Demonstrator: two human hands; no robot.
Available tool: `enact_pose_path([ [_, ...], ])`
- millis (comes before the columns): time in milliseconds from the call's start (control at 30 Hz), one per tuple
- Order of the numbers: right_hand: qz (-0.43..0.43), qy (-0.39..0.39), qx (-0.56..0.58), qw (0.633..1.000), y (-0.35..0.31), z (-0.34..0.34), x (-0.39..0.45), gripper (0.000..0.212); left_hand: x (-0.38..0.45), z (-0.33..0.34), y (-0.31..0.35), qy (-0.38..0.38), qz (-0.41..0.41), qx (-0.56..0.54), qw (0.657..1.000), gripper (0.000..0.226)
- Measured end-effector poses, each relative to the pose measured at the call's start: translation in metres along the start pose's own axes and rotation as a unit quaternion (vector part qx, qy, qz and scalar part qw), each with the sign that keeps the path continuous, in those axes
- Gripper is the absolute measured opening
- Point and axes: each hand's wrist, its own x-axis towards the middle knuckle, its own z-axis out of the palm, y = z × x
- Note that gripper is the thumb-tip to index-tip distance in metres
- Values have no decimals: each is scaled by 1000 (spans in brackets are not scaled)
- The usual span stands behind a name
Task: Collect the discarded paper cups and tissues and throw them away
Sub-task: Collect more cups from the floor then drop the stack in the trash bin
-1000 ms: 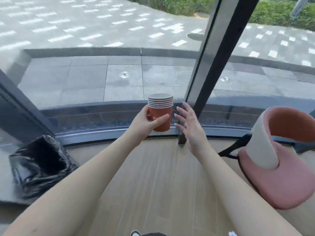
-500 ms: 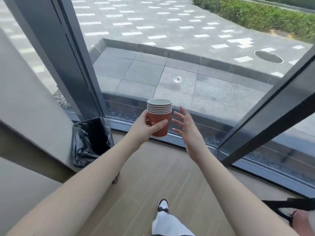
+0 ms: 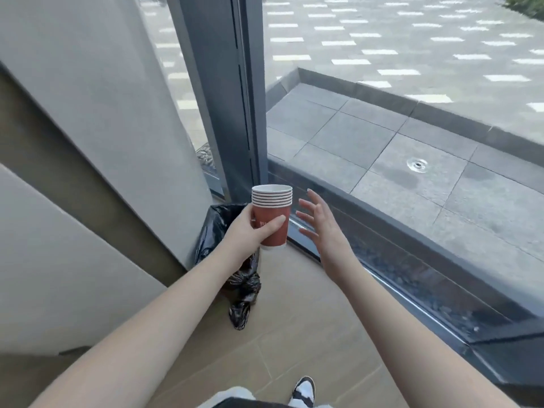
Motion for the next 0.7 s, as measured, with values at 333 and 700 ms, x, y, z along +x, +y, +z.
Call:
enact_pose_path([
  [333,40,-75,-1,996,12,64,66,39,33,-72,-21,84,-36,-16,996,43],
  [700,87,-34,-8,996,35,143,145,45,107,-160,-74,92,-94,14,991,64],
])
